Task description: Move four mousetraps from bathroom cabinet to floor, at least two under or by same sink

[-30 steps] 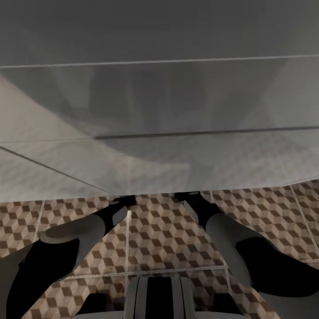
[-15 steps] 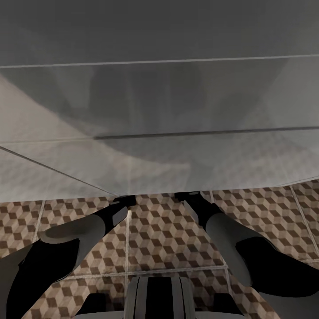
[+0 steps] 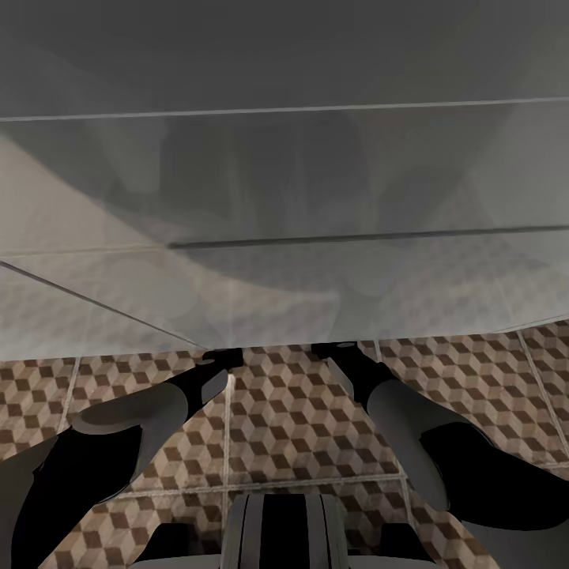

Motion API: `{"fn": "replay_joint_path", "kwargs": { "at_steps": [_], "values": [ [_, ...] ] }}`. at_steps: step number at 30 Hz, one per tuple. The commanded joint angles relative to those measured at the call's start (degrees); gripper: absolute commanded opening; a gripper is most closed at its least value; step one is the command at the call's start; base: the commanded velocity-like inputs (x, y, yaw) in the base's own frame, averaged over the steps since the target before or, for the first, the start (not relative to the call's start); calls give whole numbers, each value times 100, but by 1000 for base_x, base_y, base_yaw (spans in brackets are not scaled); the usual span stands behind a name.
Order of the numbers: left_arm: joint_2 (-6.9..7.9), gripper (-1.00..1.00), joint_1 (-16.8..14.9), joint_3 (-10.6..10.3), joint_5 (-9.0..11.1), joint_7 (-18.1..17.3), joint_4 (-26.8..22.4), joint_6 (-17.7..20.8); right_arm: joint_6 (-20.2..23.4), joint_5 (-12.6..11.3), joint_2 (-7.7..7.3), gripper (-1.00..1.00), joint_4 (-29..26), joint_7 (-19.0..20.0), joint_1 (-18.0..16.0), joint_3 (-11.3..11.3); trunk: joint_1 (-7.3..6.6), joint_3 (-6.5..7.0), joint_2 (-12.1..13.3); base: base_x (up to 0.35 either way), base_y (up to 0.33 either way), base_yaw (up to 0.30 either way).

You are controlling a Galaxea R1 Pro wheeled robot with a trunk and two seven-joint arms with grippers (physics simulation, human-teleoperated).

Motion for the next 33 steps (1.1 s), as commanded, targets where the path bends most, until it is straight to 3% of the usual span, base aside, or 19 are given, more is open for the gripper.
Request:
{"fn": "replay_joint_path", "kwargs": {
  "at_steps": [1,33],
  "values": [
    [0,-100,0,-1,-18,4,-1,4,0,0,0,100,0,0,0,-1,0,0,0,0,0,0],
    [9,-100,0,-5,-20,-24,-222,64,-1,0,0,100,0,-8,2,5,0,-128,0,1,0,31]
  ]
}}
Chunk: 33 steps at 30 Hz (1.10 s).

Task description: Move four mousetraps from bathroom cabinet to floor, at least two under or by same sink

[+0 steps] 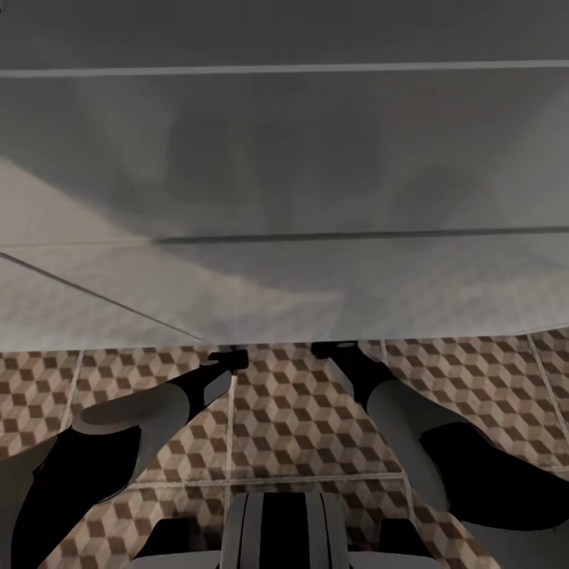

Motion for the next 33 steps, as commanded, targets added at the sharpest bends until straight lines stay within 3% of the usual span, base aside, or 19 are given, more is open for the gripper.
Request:
{"fn": "replay_joint_path", "kwargs": {
  "at_steps": [1,18,19,33],
  "values": [
    [0,-100,0,0,-18,4,3,4,0,0,0,100,0,0,-1,0,0,-5,0,0,0,64],
    [-6,-100,0,6,-12,13,13,5,0,0,0,100,0,4,0,0,0,-38,0,0,0,35],
    [-7,100,0,6,-11,14,13,5,0,0,0,100,0,6,-1,0,0,-38,0,0,0,0],
    [-9,100,0,6,-12,14,0,-18,0,0,0,100,0,8,4,0,0,-38,0,0,0,0]
  ]
}}
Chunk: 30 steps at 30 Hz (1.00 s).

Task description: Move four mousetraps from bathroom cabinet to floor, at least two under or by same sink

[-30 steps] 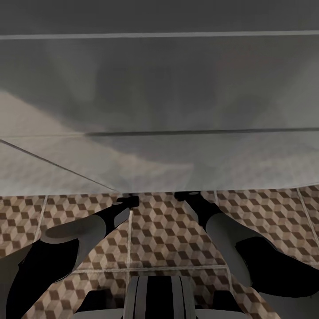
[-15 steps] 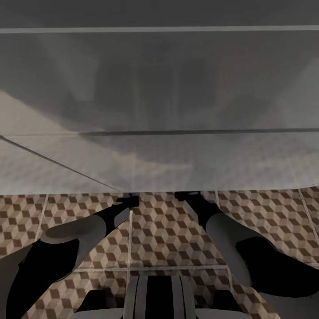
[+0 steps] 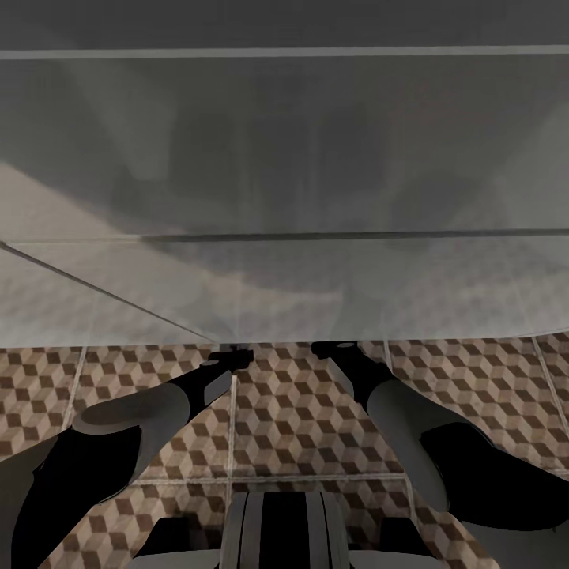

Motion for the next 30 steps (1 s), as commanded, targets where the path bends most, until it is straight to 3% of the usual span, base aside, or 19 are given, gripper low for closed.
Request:
{"fn": "replay_joint_path", "kwargs": {
  "at_steps": [1,18,30],
  "values": [
    [0,100,0,0,-1,0,-1,-2,0,0,0,100,0,0,1,0,0,0,0,0,0,0],
    [0,100,0,8,-4,0,-17,-43,-31,0,0,100,0,0,1,0,0,0,0,0,0,0],
    [0,100,0,1,-12,0,-31,-319,-44,0,0,100,0,0,3,0,0,0,0,0,0,0]
  ]
}}
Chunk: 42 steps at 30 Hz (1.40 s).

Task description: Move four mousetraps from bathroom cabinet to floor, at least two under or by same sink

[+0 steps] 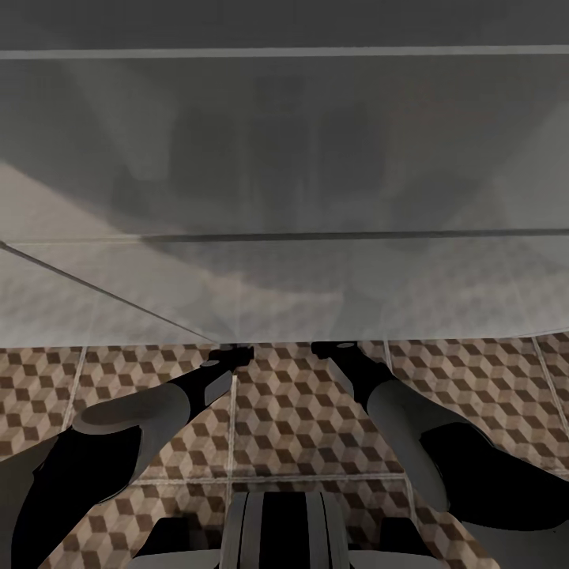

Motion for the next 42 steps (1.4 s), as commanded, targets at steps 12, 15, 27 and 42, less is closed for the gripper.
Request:
{"fn": "replay_joint_path", "kwargs": {
  "at_steps": [12,15,27,42],
  "values": [
    [0,100,0,-1,-2,20,-1,-42,-99,0,0,100,0,10,0,0,0,0,0,0,0,0],
    [0,100,0,-1,-2,28,-1,-43,-193,0,0,100,0,26,0,0,0,0,0,0,0,0],
    [0,100,0,-1,-2,37,-1,-45,-458,8,0,100,0,60,0,0,0,0,0,-53,0,0],
    [0,100,0,-1,-2,37,-1,-45,-491,8,0,100,0,61,0,1,0,0,0,-271,0,0]
  ]
}}
